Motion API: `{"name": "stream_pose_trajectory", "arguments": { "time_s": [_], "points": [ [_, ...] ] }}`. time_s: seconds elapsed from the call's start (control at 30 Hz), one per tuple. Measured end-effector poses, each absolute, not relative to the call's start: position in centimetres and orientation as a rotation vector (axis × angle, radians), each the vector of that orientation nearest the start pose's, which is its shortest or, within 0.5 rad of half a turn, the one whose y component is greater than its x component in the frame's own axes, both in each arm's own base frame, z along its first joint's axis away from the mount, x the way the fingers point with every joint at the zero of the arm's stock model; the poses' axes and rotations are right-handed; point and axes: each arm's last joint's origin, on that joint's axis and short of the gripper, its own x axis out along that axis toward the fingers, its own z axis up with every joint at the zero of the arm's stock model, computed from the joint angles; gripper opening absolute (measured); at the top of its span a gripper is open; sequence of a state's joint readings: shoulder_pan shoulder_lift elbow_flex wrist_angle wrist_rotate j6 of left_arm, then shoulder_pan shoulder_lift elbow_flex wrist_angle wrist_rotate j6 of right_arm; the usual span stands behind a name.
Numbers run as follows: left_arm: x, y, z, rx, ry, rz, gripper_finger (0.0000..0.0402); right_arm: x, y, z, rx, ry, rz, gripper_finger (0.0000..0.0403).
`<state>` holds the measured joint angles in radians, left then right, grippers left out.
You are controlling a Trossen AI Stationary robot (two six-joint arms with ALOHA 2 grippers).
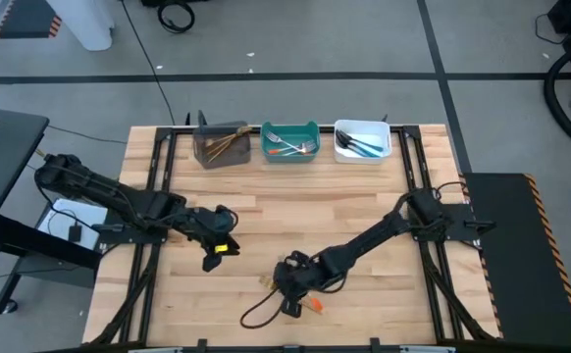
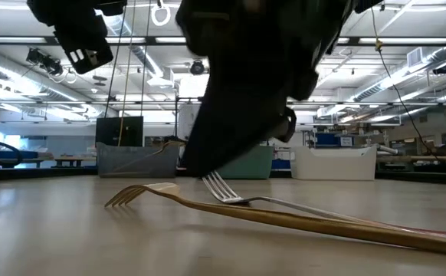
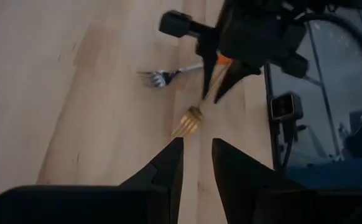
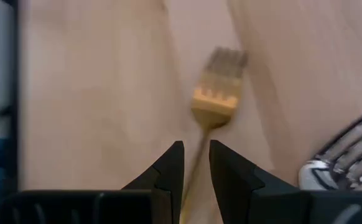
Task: Sort silverware by color (type)
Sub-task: Put the gold fork into the black bin
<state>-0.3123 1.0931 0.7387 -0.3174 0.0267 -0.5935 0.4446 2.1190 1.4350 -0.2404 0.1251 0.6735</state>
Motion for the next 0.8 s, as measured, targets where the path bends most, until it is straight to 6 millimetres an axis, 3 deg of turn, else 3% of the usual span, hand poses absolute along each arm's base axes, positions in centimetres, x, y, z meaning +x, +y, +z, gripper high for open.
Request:
{"name": "stream_pose_trajectory", "arguments": {
  "time_s": [0.33,0.6,0.8],
  "points": [
    [20.9,-7.7,24.6,-0.425,0.777,-0.142,0.0093,41.4,20.2,13.1,0.299,1.013,-0.123,0.0084],
    [21.0,-7.5,24.7,-0.423,0.764,-0.106,0.0093,40.7,20.7,10.9,0.344,1.082,-0.265,0.0077],
    [21.0,-7.5,24.7,-0.444,0.766,-0.097,0.0093,40.8,20.5,11.1,0.373,1.077,-0.252,0.0022]
  ]
}}
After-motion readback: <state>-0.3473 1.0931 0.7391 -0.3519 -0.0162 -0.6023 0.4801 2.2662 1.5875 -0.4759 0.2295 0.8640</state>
